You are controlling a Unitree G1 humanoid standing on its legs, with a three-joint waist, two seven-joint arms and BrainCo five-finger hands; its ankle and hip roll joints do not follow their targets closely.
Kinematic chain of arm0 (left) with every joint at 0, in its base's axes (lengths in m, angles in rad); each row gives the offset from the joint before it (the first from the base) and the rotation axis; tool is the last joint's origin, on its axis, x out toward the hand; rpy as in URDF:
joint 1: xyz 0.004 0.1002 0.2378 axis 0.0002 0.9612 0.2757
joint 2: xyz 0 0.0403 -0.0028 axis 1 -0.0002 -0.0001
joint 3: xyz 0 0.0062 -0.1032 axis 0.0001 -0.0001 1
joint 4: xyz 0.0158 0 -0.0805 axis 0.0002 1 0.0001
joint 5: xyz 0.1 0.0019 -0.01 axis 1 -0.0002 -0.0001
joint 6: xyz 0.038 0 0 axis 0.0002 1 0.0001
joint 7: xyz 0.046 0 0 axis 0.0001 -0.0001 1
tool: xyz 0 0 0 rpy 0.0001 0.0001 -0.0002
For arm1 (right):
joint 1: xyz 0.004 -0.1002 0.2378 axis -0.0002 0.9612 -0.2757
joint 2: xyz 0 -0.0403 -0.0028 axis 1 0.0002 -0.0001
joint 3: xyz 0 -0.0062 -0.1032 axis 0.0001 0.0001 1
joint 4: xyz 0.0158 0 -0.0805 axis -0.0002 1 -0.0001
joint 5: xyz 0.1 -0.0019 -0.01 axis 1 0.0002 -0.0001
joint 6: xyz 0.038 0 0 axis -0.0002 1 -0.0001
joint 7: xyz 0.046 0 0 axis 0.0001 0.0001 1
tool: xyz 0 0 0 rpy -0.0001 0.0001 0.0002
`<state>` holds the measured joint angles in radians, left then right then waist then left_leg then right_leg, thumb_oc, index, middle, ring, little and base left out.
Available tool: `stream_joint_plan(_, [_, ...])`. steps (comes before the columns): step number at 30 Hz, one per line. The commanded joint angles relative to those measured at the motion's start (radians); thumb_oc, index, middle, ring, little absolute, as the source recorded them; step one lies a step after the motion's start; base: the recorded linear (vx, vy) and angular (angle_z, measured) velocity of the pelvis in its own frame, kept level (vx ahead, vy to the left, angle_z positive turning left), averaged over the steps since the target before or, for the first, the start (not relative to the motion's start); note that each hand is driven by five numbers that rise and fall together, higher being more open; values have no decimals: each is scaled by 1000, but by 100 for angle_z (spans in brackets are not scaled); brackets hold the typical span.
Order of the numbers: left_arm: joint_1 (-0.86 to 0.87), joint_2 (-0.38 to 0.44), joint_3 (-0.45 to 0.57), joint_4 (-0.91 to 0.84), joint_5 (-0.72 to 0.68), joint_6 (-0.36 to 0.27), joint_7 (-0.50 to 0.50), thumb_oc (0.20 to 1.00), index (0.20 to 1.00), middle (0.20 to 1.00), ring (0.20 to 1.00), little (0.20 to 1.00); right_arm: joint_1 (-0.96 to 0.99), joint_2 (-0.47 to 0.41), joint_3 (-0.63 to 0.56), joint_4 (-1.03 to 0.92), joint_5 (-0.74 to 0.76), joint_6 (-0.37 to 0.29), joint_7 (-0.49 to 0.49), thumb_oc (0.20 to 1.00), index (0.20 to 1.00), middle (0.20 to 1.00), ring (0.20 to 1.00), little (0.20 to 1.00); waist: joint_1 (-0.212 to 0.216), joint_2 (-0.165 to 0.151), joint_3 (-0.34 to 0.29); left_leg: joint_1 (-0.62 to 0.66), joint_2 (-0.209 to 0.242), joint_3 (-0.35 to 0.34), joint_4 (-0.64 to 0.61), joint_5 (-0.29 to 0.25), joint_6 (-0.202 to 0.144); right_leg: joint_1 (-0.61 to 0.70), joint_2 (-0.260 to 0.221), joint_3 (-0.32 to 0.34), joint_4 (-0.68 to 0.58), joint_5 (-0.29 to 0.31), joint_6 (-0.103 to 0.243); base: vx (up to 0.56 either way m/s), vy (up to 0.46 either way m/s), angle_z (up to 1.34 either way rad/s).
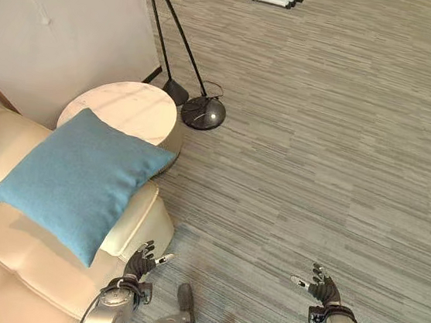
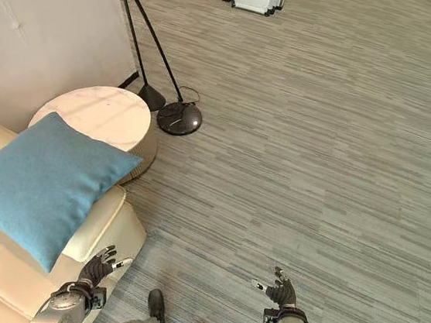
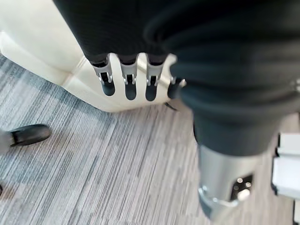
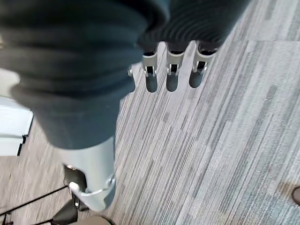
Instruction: Pick up all the scattered cushions and arrange them neatly on the sofa.
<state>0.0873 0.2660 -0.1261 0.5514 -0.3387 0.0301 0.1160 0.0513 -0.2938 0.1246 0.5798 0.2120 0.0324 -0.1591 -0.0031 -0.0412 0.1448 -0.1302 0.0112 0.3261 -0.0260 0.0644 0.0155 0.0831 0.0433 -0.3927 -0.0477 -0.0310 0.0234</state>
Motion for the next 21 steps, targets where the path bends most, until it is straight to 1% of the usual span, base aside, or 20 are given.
stream_joint_plan(1, [12,41,26,-60,19,-25,-3,1000,1000,1000,1000,1000,-7,6,-11,-31,-42,-11,14,1000,1000,1000,1000,1000,36,-4,-31,44,16,-67,-17,-42,-5,-55,-186,86,248,-108,120,112,164,10])
stream_joint_plan(2, [13,46,27,-66,20,-23,-3,1000,1000,1000,1000,1000,-12,8,-6,-30,-46,-7,17,1000,1000,1000,1000,1000,38,-6,-26,55,12,-76,-17,-53,5,-77,-198,88,307,-93,134,110,172,13])
stream_joint_plan(3, [13,56,26,-72,25,-23,-2,1000,1000,1000,1000,1000,-13,12,-1,-37,-49,-7,23,1000,1000,1000,1000,1000,37,-6,-18,75,-1,-94,-23,-66,21,-119,-216,101,408,-49,159,117,156,28])
stream_joint_plan(4, [14,61,26,-68,29,-27,0,1000,1000,1000,1000,1000,-12,16,-1,-38,-52,-8,23,1000,1000,1000,1000,1000,38,-4,-16,85,-5,-106,-29,-72,28,-138,-218,115,452,-38,161,85,104,60])
stream_joint_plan(5, [14,61,26,-68,29,-27,0,1000,1000,1000,1000,1000,-12,16,-1,-38,-52,-8,23,1000,1000,1000,1000,1000,38,-5,-16,85,-5,-105,-29,-72,28,-139,-218,116,453,-39,162,118,67,89])
stream_joint_plan(6, [19,64,30,-78,28,-29,3,1000,1000,1000,1000,1000,-7,26,1,-39,-50,-9,26,1000,1000,1000,1000,1000,38,-1,-15,109,-13,-137,-40,-82,32,-172,-202,158,484,-40,148,128,28,109])
stream_joint_plan(7, [17,63,32,-77,24,-31,5,1000,1000,1000,1000,1000,-9,30,2,-35,-47,-10,25,1000,1000,1000,1000,1000,38,1,-10,115,-16,-154,-40,-84,32,-183,-192,175,462,-46,139,177,16,86])
stream_joint_plan(9, [12,63,34,-78,14,-35,10,1000,1000,1000,1000,1000,-19,29,5,-26,-42,-11,25,1000,1000,1000,1000,1000,40,7,-6,116,-16,-187,-35,-88,28,-206,-176,207,378,-53,123,143,-43,72])
stream_joint_plan(10, [9,63,33,-74,10,-36,14,1000,1000,1000,1000,1000,-24,27,6,-24,-39,-12,23,1000,1000,1000,1000,1000,36,7,3,127,-18,-206,-34,-95,25,-214,-172,225,326,-48,120,99,-47,83])
stream_joint_plan(11, [8,62,33,-73,10,-36,14,1000,1000,1000,1000,1000,-25,27,6,-24,-39,-12,23,1000,1000,1000,1000,1000,36,8,1,123,-17,-206,-33,-94,25,-214,-170,224,321,-44,119,186,-106,79])
stream_joint_plan(12, [1,61,34,-68,4,-38,20,1000,1000,1000,1000,1000,-28,23,5,-24,-33,-11,19,1000,1000,1000,1000,1000,28,0,11,138,-28,-247,-30,-105,20,-243,-165,277,194,0,127,197,-116,65])
stream_joint_plan(13, [-5,61,34,-65,1,-38,23,1000,1000,1000,1000,1000,-30,23,5,-23,-31,-11,17,1000,1000,1000,1000,1000,23,-4,16,145,-30,-267,-26,-112,18,-258,-165,302,146,27,133,327,-172,73])
stream_joint_plan(14, [-19,56,34,-47,-1,-40,34,1000,1000,1000,1000,1000,-34,25,3,-12,-26,-12,11,1000,1000,1000,1000,1000,12,0,33,169,-27,-298,-27,-127,13,-292,-159,334,97,59,139,244,-113,65])
stream_joint_plan(16, [-21,56,34,-49,-1,-44,33,1000,1000,1000,1000,1000,-29,23,3,-21,-25,-8,13,1000,1000,1000,1000,1000,1,-4,39,178,-29,-332,-22,-135,7,-312,-154,361,47,81,150,224,-108,58])
stream_joint_plan(18, [-26,54,34,-38,-2,-48,38,1000,1000,1000,1000,1000,-24,20,4,-23,-26,-9,11,1000,1000,1000,1000,1000,-14,-7,43,202,-29,-370,-29,-149,3,-336,-139,383,42,97,156,293,-142,92])
stream_joint_plan(19, [-36,55,28,-36,3,-49,36,1000,1000,1000,1000,1000,-19,19,1,-27,-22,-11,11,1000,1000,1000,1000,1000,-22,-17,35,217,-35,-395,-32,-165,-1,-322,-135,411,32,95,153,350,-179,84])
stream_joint_plan(20, [-34,51,28,-32,6,-48,36,1000,1000,1000,1000,1000,-14,22,3,-24,-19,-11,13,1000,1000,1000,1000,1000,-28,-24,30,235,-34,-415,-32,-177,-6,-310,-126,429,40,98,142,334,-197,76])
stream_joint_plan(21, [-32,49,26,-33,6,-48,35,1000,1000,1000,1000,1000,-11,21,3,-23,-17,-13,15,1000,1000,1000,1000,1000,-30,-25,24,242,-29,-429,-27,-183,-10,-300,-124,433,39,102,137,296,-209,89])
